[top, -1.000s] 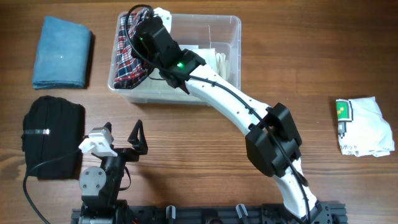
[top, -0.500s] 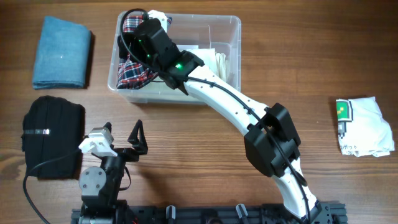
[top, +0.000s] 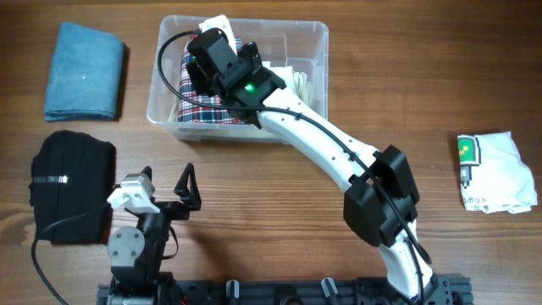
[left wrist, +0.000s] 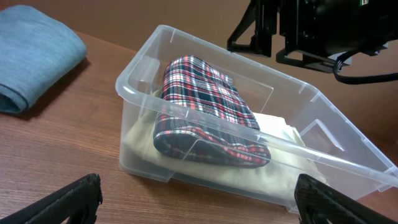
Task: Pack container
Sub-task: 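Lower the plaid shirt into the box's left side and release, then move the right gripper to the white shirt and grasp it, then carry the white shirt with the right gripper into the box's right side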
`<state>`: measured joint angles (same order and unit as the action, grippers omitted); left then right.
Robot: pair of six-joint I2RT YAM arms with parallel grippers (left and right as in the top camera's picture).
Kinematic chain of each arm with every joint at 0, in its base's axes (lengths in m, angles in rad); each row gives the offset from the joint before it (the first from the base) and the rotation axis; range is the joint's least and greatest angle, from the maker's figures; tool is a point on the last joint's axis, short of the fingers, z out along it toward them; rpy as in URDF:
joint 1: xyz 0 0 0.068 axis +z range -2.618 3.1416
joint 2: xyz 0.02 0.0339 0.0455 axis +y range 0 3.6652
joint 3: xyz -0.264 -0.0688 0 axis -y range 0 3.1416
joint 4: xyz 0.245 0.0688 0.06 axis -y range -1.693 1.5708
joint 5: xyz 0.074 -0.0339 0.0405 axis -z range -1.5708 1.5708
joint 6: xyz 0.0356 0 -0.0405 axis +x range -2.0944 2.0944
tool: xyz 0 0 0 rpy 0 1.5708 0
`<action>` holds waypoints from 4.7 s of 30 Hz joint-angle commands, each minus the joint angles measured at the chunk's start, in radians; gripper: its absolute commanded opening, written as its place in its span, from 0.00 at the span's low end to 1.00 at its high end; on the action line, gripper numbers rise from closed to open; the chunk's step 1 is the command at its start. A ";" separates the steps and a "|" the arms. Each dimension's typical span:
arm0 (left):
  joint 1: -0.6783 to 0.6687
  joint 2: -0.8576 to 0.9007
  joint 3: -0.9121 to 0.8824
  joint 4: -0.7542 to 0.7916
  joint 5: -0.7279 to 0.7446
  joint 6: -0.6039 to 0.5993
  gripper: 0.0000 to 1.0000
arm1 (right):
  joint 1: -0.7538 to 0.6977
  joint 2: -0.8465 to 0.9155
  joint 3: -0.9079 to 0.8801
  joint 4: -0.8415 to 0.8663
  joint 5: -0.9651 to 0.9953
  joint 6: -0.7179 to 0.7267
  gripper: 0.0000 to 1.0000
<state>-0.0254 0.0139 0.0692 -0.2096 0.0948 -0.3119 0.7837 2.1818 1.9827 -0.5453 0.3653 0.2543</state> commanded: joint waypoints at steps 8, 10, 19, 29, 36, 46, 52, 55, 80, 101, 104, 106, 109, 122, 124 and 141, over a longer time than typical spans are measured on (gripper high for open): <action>-0.005 -0.008 -0.006 0.003 -0.006 0.016 1.00 | -0.208 -0.098 0.007 -0.305 -0.269 0.036 0.86; -0.005 -0.008 -0.006 0.003 -0.006 0.016 1.00 | -0.255 -0.176 0.007 -0.380 -0.298 0.038 0.91; -0.005 -0.008 -0.006 0.003 -0.006 0.016 1.00 | -0.820 -0.401 -0.001 -0.803 -0.344 0.233 1.00; -0.005 -0.008 -0.006 0.003 -0.006 0.016 1.00 | -1.197 -0.401 -0.409 -0.732 -0.035 0.242 0.99; -0.005 -0.008 -0.006 0.003 -0.006 0.016 1.00 | -1.125 -0.377 -0.587 -0.512 0.185 0.151 0.97; -0.005 -0.008 -0.006 0.003 -0.006 0.016 1.00 | -1.007 -0.199 -0.587 -0.411 0.170 -0.146 0.92; -0.005 -0.008 -0.006 0.003 -0.006 0.016 1.00 | -1.018 -0.101 -0.589 -0.440 0.242 -0.145 0.93; -0.005 -0.008 -0.006 0.003 -0.006 0.016 1.00 | -1.057 -0.093 -0.589 -0.441 0.288 -0.138 0.93; -0.005 -0.008 -0.006 0.003 -0.006 0.016 1.00 | -1.070 -0.101 -0.414 -0.442 -0.069 0.011 0.04; -0.005 -0.008 -0.006 0.003 -0.006 0.016 1.00 | -0.481 -0.495 0.187 -0.409 -0.774 -0.019 0.04; -0.005 -0.008 -0.006 0.003 -0.006 0.016 1.00 | -0.374 -0.449 0.184 -0.411 -0.818 -0.016 0.04; -0.005 -0.008 -0.006 0.003 -0.006 0.016 1.00 | -0.325 -0.409 0.184 -0.410 -0.856 -0.019 0.04; -0.005 -0.008 -0.006 0.003 -0.006 0.016 1.00 | -0.287 -0.297 0.184 -0.355 -1.117 -0.042 0.04; -0.005 -0.008 -0.006 0.003 -0.006 0.016 1.00 | -0.372 0.005 0.184 -0.391 -1.041 -0.087 0.04; -0.005 -0.008 -0.006 0.003 -0.006 0.016 1.00 | -0.410 0.005 0.184 -0.423 -0.880 -0.097 0.04; -0.005 -0.008 -0.006 0.003 -0.006 0.016 1.00 | -0.438 -0.083 0.185 -0.479 -0.604 -0.177 0.04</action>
<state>-0.0254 0.0139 0.0692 -0.2092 0.0948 -0.3119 0.3229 2.1765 2.1605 -0.9985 -0.1501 0.0986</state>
